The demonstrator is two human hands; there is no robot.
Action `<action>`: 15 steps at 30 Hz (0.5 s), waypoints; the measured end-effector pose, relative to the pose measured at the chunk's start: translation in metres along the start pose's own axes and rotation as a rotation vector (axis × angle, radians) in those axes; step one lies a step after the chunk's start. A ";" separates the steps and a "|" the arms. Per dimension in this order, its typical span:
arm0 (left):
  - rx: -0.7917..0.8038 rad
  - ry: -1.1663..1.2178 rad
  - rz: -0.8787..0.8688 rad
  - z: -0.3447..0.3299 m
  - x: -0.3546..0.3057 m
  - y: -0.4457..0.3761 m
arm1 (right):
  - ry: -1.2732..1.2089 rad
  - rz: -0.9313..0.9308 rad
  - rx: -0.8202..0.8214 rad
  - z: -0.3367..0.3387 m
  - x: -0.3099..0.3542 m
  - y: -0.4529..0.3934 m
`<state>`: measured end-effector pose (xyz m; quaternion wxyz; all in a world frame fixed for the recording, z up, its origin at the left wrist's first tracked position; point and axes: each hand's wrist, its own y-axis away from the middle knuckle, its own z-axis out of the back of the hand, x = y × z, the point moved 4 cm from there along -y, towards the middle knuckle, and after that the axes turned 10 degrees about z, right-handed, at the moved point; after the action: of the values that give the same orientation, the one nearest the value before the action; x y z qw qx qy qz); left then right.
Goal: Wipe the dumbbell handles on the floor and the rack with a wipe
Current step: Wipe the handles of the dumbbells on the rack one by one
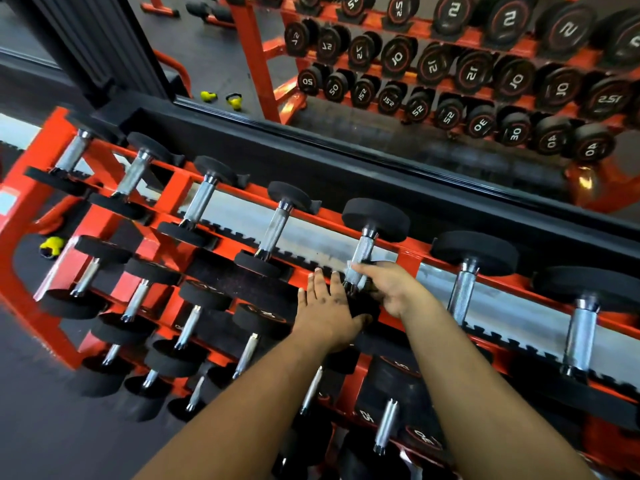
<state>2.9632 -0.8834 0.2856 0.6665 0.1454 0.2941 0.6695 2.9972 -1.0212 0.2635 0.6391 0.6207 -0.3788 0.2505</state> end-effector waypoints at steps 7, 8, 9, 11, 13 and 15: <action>-0.018 -0.010 -0.002 0.003 -0.002 0.002 | 0.068 0.094 0.092 -0.006 -0.007 -0.001; -0.015 -0.008 -0.005 0.002 -0.001 0.002 | 0.123 0.106 0.094 -0.005 -0.008 -0.002; -0.015 0.000 -0.008 0.002 -0.001 0.000 | 0.185 0.129 0.074 -0.001 -0.011 -0.003; -0.021 0.008 -0.012 0.001 0.000 0.000 | 0.245 0.186 -0.034 0.010 -0.020 -0.003; -0.022 0.010 -0.021 0.000 0.000 0.000 | 0.185 0.265 -0.147 0.018 -0.017 0.002; -0.025 0.014 -0.023 0.000 0.001 0.000 | 0.323 0.492 -0.267 0.022 0.005 0.007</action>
<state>2.9630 -0.8827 0.2860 0.6739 0.1291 0.2920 0.6662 2.9905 -1.0424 0.2708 0.6871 0.3734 -0.4406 0.4408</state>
